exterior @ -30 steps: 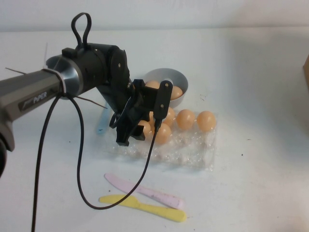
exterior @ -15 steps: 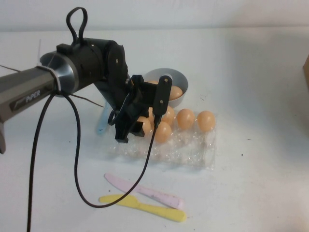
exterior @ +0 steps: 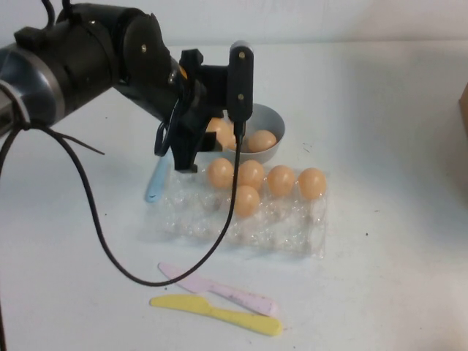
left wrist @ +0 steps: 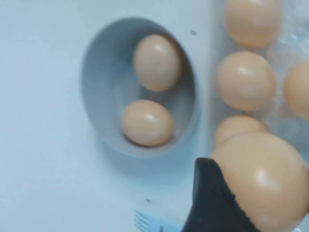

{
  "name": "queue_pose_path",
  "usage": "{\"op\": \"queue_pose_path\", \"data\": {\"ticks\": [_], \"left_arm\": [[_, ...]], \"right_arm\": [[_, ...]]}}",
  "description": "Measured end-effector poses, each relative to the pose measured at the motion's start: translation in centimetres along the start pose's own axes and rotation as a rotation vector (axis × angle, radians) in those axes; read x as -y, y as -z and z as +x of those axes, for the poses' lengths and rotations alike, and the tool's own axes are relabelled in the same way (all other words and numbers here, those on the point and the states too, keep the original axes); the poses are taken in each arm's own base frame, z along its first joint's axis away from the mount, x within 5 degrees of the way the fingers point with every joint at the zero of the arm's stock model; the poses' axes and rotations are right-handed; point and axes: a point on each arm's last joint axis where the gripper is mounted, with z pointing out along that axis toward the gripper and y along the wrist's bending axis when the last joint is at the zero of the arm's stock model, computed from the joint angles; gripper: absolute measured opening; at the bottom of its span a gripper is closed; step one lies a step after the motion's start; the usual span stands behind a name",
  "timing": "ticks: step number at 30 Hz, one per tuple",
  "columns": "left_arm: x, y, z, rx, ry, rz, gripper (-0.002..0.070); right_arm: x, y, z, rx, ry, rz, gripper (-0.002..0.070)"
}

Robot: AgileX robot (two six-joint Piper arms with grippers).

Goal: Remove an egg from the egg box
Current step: Place the egg in the bowl

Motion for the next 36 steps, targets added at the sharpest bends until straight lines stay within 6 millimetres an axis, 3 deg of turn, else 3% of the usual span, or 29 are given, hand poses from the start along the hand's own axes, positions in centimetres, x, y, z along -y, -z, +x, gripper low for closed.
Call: {"op": "queue_pose_path", "data": {"ticks": [4, 7, 15, 20, 25, 36], "left_arm": [[-1.4, -0.2, -0.7, 0.086, 0.117, -0.15, 0.0336], [-2.2, -1.8, -1.0, 0.151, 0.205, -0.226, 0.0335], [-2.8, -9.2, -0.8, 0.228, 0.384, -0.285, 0.0335], [-3.6, -12.3, -1.0, 0.237, 0.417, -0.262, 0.0335], [-3.8, -13.6, -1.2, 0.234, 0.426, -0.235, 0.0335], [-4.1, -13.5, -0.4, 0.219, 0.432, -0.223, 0.04]], "right_arm": [[0.0, 0.0, 0.0, 0.0, 0.0, 0.0, -0.0018], [0.0, 0.0, 0.0, 0.0, 0.0, 0.0, -0.0018], [0.0, 0.0, 0.0, 0.0, 0.0, 0.0, -0.0018], [0.0, 0.0, 0.0, 0.0, 0.0, 0.0, -0.0018], [0.0, 0.0, 0.0, 0.0, 0.0, 0.0, -0.0018], [0.0, 0.0, 0.0, 0.0, 0.0, 0.0, -0.0018]]}}
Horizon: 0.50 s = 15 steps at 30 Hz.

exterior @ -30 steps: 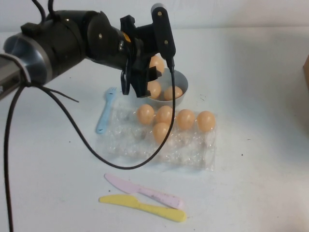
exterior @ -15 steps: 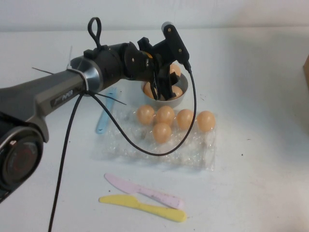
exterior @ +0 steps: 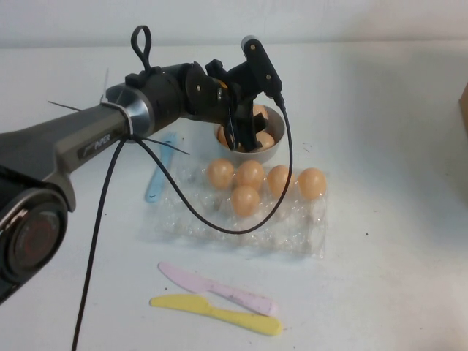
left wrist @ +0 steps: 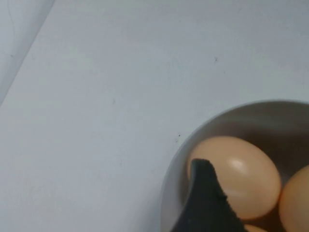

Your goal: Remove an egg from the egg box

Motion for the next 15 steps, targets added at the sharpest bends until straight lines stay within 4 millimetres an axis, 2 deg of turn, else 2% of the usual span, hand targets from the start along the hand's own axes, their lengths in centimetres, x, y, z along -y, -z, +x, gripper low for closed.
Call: {"op": "queue_pose_path", "data": {"ticks": [4, 7, 10, 12, 15], "left_arm": [[-0.4, 1.2, -0.6, -0.005, -0.034, 0.005, 0.04], [-0.7, 3.1, -1.4, -0.03, -0.067, 0.03, 0.0375], [-1.4, 6.0, -2.5, -0.065, -0.051, 0.033, 0.0244], [-1.6, 8.4, -3.1, -0.085, -0.036, 0.013, 0.0111], [-1.0, 11.6, -3.1, -0.095, -0.005, -0.008, 0.0029]], "right_arm": [[0.0, 0.0, 0.0, 0.0, 0.0, 0.0, -0.0018], [0.0, 0.0, 0.0, 0.0, 0.0, 0.0, -0.0018], [0.0, 0.0, 0.0, 0.0, 0.0, 0.0, -0.0018], [0.0, 0.0, 0.0, 0.0, 0.0, 0.0, -0.0018], [0.0, 0.0, 0.0, 0.0, 0.0, 0.0, -0.0018]]}}
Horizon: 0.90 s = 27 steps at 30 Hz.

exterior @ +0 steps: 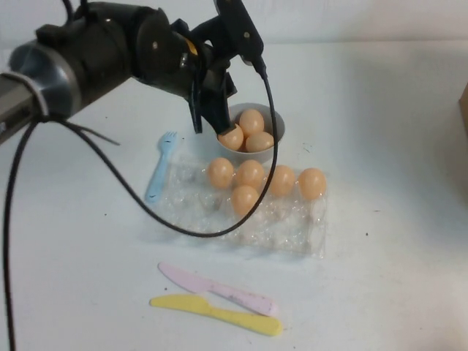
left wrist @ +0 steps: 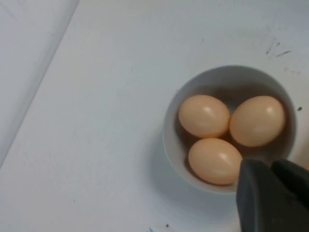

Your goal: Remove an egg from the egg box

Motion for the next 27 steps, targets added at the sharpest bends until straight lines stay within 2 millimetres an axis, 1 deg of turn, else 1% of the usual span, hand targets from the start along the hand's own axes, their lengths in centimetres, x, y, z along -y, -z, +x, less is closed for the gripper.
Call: {"op": "queue_pose_path", "data": {"ticks": [2, 3, 4, 5, 7, 9, 13, 14, 17, 20, 23, 27], "left_arm": [[0.8, 2.1, 0.4, 0.018, 0.031, -0.016, 0.0013], [1.4, 3.5, 0.9, 0.038, 0.047, -0.034, 0.0007], [1.9, 4.4, 1.2, 0.056, 0.066, -0.049, 0.0004], [2.2, 5.7, 1.4, 0.095, 0.083, -0.082, 0.0003], [3.6, 8.0, 2.8, 0.166, 0.136, -0.138, 0.0], [5.3, 9.6, 4.5, 0.228, 0.199, -0.18, -0.0001], [8.3, 12.8, 8.1, 0.362, 0.388, -0.242, -0.0001], [8.8, 13.7, 8.7, 0.388, 0.415, -0.252, -0.0001], [10.7, 15.4, 10.9, 0.409, 0.464, -0.251, -0.0001], [11.8, 16.9, 12.1, 0.433, 0.477, -0.26, -0.0001], [12.4, 18.0, 12.6, 0.438, 0.502, -0.251, -0.0002], [12.7, 19.7, 12.9, 0.461, 0.517, -0.252, -0.0002]], "right_arm": [[0.0, 0.0, 0.0, 0.0, 0.0, 0.0, -0.0018], [0.0, 0.0, 0.0, 0.0, 0.0, 0.0, -0.0018], [0.0, 0.0, 0.0, 0.0, 0.0, 0.0, -0.0018], [0.0, 0.0, 0.0, 0.0, 0.0, 0.0, -0.0018], [0.0, 0.0, 0.0, 0.0, 0.0, 0.0, -0.0018], [0.0, 0.0, 0.0, 0.0, 0.0, 0.0, -0.0018], [0.0, 0.0, 0.0, 0.0, 0.0, 0.0, -0.0018], [0.0, 0.0, 0.0, 0.0, 0.0, 0.0, -0.0018], [0.0, 0.0, 0.0, 0.0, 0.0, 0.0, -0.0018], [0.0, 0.0, 0.0, 0.0, 0.0, 0.0, -0.0018], [0.0, 0.0, 0.0, 0.0, 0.0, 0.0, -0.0018], [0.0, 0.0, 0.0, 0.0, 0.0, 0.0, -0.0018]]}}
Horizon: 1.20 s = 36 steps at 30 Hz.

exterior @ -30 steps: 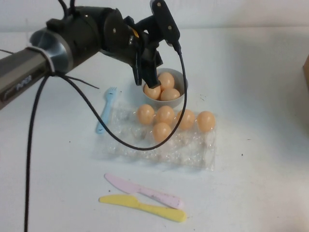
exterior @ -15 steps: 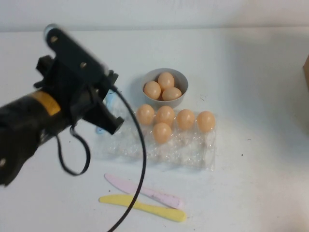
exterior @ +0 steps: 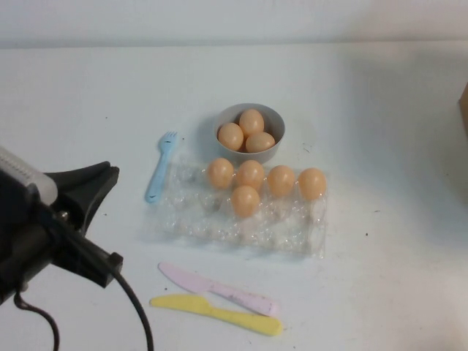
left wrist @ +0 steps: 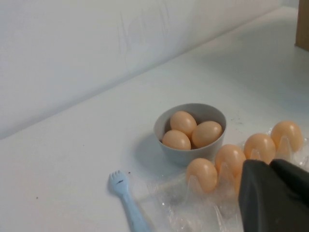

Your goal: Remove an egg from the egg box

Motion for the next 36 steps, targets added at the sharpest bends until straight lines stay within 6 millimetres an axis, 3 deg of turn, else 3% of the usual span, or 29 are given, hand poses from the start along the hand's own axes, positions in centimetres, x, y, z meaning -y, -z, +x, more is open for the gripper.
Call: {"op": "queue_pose_path", "data": {"ticks": [7, 23, 30, 36], "left_arm": [[-0.1, 2.0, -0.9, 0.065, 0.093, -0.006, -0.0002], [0.1, 1.6, 0.0, -0.019, 0.132, 0.009, -0.0002], [0.4, 3.8, 2.3, 0.071, 0.114, -0.008, -0.0003], [0.3, 6.5, 5.6, 0.184, 0.081, -0.097, -0.0003]], "right_arm": [[0.0, 0.0, 0.0, 0.0, 0.0, 0.0, -0.0018], [0.0, 0.0, 0.0, 0.0, 0.0, 0.0, -0.0018], [0.0, 0.0, 0.0, -0.001, 0.0, 0.0, -0.0018], [0.0, 0.0, 0.0, -0.001, 0.0, 0.0, -0.0018]]}}
